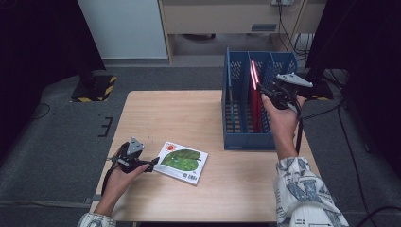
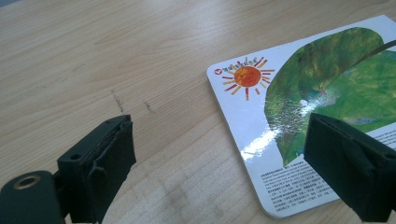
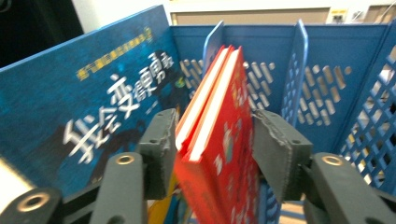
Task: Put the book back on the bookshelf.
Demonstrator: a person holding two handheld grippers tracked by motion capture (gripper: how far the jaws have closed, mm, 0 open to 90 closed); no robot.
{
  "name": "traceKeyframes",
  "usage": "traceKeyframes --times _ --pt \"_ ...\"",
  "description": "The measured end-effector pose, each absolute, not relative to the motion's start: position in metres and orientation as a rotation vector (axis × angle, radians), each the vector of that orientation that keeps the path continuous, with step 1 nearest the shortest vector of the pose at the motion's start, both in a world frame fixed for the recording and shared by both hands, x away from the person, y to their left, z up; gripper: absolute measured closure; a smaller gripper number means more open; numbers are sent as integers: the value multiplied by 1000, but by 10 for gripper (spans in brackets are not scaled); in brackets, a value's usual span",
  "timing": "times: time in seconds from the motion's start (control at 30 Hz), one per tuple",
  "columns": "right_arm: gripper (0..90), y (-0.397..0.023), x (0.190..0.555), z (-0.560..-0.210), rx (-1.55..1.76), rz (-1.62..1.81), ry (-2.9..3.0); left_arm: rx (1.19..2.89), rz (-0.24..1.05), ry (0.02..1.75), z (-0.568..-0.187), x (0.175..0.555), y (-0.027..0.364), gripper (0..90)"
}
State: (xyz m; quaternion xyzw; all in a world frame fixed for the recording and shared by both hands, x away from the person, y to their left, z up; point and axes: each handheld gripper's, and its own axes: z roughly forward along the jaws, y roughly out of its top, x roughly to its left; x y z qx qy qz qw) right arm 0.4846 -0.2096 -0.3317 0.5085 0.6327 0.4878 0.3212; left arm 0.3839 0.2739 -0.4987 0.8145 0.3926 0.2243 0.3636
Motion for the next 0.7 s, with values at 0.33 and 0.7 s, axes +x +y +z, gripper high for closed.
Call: traceKeyframes --times 0.33,0.7 --pt "342 -207 454 -349 1273 1337 1737 2103 577 1011 -500 384 273 77" --pt "268 -197 432 -367 1207 1373 1798 2113 567 1011 -502 385 271 75"
